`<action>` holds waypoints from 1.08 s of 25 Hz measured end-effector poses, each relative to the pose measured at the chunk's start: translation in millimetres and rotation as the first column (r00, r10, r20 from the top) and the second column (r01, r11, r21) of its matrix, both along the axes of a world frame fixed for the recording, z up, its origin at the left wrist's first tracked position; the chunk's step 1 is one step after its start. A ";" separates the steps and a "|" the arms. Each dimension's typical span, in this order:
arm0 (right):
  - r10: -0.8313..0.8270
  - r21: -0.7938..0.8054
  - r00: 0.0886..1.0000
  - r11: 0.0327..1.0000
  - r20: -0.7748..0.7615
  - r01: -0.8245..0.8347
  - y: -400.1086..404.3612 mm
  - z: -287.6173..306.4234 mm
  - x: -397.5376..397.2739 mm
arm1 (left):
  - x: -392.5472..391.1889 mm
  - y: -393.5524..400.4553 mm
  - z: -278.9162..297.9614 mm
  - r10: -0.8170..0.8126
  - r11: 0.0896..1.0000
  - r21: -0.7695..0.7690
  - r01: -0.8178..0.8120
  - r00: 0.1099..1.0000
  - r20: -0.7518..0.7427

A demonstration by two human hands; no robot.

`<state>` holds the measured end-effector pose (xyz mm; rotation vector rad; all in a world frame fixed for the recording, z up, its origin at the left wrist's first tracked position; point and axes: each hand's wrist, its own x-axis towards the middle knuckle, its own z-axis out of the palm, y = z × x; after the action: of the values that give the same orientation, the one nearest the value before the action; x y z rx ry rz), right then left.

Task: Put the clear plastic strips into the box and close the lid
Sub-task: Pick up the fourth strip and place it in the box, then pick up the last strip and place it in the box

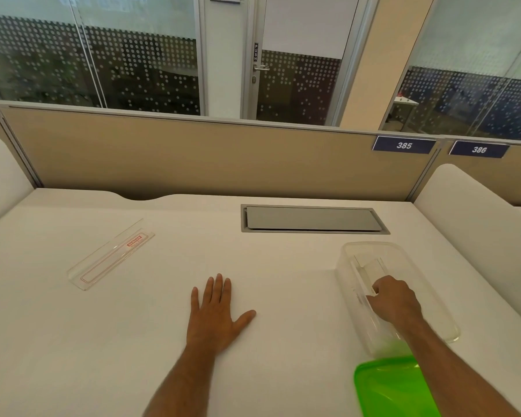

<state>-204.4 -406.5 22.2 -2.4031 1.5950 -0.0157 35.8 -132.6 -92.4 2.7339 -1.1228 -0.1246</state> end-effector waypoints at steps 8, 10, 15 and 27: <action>-0.018 -0.007 0.999 1.000 -0.026 0.018 -1.5 -3.8 0.5 | -1.0 0.4 2.5 -0.001 1.000 0.006 0.001 1.000 -0.003; -0.024 -0.010 0.999 1.000 -0.039 0.024 -0.7 -3.8 0.8 | -1.6 0.8 3.5 -0.002 1.000 0.007 0.002 1.000 -0.006; -0.022 -0.008 0.998 1.000 -0.059 0.022 -0.7 -0.3 1.2 | 0.8 2.9 5.5 -0.027 1.000 -0.001 0.027 0.998 -0.051; 0.496 -0.225 0.796 0.868 0.347 -0.443 57.0 24.0 101.9 | 57.2 52.3 59.8 0.066 0.997 -0.051 -0.060 0.990 0.125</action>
<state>-102.5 -349.5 46.2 -2.6158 0.8123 -0.4973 92.9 -80.3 -32.6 2.7657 -1.0538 0.0844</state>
